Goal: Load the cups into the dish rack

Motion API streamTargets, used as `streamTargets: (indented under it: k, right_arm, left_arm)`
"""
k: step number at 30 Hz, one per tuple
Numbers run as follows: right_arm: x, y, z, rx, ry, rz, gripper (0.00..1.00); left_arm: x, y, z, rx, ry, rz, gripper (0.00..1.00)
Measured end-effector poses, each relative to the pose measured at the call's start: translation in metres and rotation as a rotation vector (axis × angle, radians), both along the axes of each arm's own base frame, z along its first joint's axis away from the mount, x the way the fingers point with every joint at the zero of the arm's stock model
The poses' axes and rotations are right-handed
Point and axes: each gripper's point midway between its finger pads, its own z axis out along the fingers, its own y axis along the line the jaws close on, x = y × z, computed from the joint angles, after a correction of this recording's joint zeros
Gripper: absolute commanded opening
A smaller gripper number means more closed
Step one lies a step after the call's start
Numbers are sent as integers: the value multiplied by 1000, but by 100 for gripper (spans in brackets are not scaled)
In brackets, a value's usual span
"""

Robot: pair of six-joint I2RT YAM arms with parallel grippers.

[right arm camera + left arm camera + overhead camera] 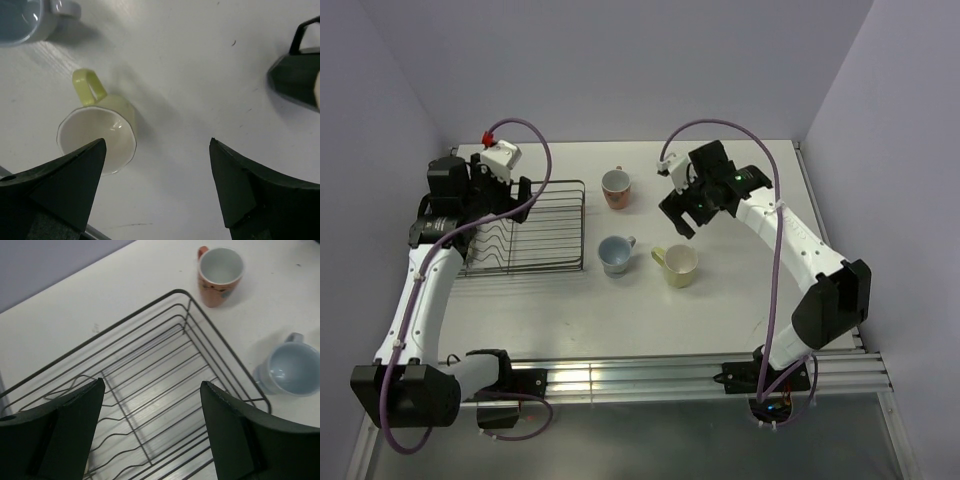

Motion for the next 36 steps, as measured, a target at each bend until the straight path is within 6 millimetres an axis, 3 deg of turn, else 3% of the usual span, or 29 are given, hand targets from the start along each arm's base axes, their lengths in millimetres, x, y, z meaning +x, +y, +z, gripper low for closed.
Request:
streamTargets:
  k: [5, 12, 23, 28, 36]
  right_arm:
    - [-28, -15, -30, -38, 109, 17, 81]
    - [-45, -21, -58, -64, 197, 14, 77]
    - [-43, -17, -85, -55, 252, -45, 67]
    - [-53, -20, -108, -68, 318, -78, 62]
    - [-55, -16, -118, -40, 343, -118, 40]
  left_arm:
    - [-8, -25, -8, -66, 57, -82, 83]
    - [-10, -42, -19, -121, 119, -122, 83]
    - [-11, -47, -20, -143, 136, -124, 82]
    - [-11, -48, -19, -158, 138, -115, 82]
    - [-12, -49, -19, -189, 157, -100, 79]
